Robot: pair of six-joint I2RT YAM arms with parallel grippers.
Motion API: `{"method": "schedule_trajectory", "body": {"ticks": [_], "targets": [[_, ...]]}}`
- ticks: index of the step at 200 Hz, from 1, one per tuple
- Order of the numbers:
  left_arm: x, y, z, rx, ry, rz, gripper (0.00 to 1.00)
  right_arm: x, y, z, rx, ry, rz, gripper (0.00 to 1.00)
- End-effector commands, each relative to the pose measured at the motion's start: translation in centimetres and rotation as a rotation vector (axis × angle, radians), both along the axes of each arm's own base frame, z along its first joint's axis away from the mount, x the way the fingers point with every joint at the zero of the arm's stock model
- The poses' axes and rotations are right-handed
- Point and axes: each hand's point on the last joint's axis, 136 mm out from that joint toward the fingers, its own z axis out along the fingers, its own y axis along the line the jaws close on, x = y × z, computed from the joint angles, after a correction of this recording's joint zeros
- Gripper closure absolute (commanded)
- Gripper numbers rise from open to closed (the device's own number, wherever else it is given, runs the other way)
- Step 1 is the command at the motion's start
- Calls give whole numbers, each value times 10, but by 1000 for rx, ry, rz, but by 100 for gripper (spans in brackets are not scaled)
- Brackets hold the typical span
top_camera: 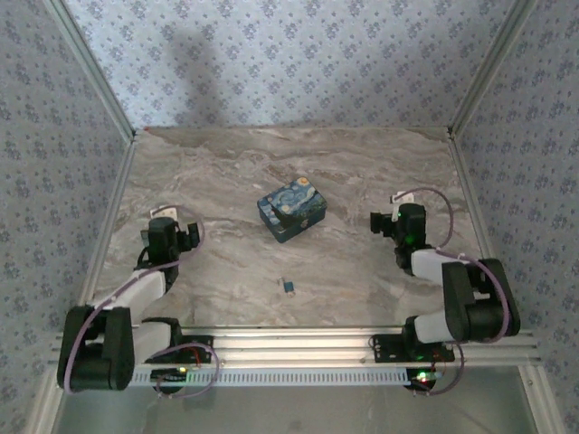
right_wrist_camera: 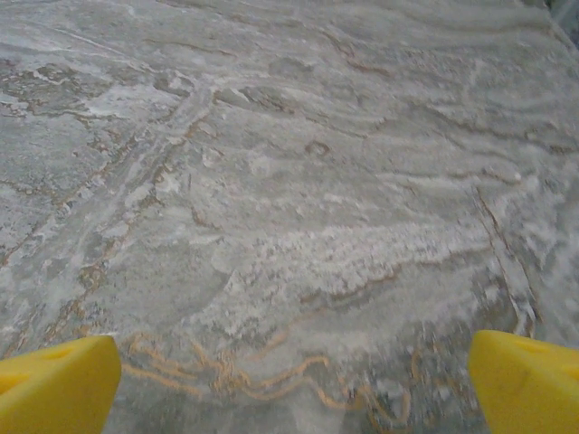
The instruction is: Unlock the padlock with the key
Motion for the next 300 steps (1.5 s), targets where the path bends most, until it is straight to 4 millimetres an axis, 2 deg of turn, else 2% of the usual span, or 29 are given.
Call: {"method": "schedule_trajectory", "body": {"ticks": [1, 21, 42, 69, 76, 116, 300], "targets": [[30, -10, 31, -21, -146, -75, 2, 24, -8, 19, 3, -87, 19, 0], [46, -16, 30, -21, -152, -123, 2, 25, -22, 14, 95, -96, -5, 0], [62, -22, 32, -23, -181, -162, 2, 21, -21, 8, 98, -126, 5, 0], [73, -20, 11, -17, -175, -167, 2, 19, -22, 7, 95, -125, 1, 0], [73, -16, 5, -40, -169, -160, 2, 19, -21, 7, 96, -127, 2, 0], [75, -11, 6, -73, -176, -152, 2, 19, -21, 7, 94, -126, 0, 0], [75, -11, 5, -73, -169, -152, 2, 19, -21, 7, 86, -127, -1, 0]]}}
